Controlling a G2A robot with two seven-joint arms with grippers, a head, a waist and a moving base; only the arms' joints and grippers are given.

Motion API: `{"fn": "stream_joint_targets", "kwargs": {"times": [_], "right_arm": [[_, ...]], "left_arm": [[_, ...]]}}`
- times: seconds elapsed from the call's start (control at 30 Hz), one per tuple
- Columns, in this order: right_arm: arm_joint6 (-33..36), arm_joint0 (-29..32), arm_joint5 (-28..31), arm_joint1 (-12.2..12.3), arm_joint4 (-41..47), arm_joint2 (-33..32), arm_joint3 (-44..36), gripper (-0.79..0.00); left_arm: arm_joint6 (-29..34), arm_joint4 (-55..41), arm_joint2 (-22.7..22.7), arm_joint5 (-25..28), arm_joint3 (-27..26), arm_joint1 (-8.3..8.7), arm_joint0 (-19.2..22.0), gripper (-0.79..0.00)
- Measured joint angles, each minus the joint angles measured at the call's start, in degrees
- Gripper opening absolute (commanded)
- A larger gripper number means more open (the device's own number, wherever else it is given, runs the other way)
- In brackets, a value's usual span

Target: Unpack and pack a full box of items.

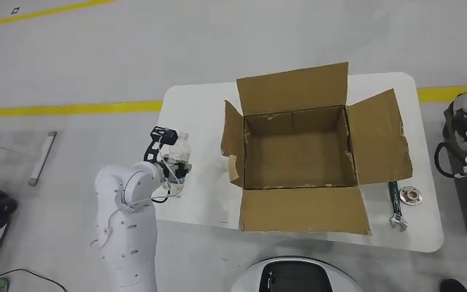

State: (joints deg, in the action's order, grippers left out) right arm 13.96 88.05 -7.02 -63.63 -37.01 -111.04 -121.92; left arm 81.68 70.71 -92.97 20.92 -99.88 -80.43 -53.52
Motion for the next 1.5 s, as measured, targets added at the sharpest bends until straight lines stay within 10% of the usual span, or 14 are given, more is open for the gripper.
{"fn": "stream_joint_targets", "kwargs": {"times": [0.3,0.97,1.27,1.5], "right_arm": [[-0.6,1.7,4.3,0.0,-0.4,-1.7,-1.6,-0.785],[-0.6,1.7,4.2,0.0,-0.3,-1.7,-1.6,-0.785],[-0.6,1.7,4.2,0.0,-0.3,-1.7,-1.6,-0.785],[-0.6,1.7,4.2,0.0,-0.3,-1.7,-1.6,-0.785]], "left_arm": [[4.4,-8.0,3.0,-4.7,-13.7,0.44,0.4,-0.785],[0.2,-8.7,2.5,-5.4,-15.7,0.78,-0.3,-0.785],[3.8,-12.7,4.7,-8.2,-17.2,1.60,8.7,-0.785],[6.3,-13.8,17.3,-18.4,-14.8,0.82,15.8,-0.785]]}}
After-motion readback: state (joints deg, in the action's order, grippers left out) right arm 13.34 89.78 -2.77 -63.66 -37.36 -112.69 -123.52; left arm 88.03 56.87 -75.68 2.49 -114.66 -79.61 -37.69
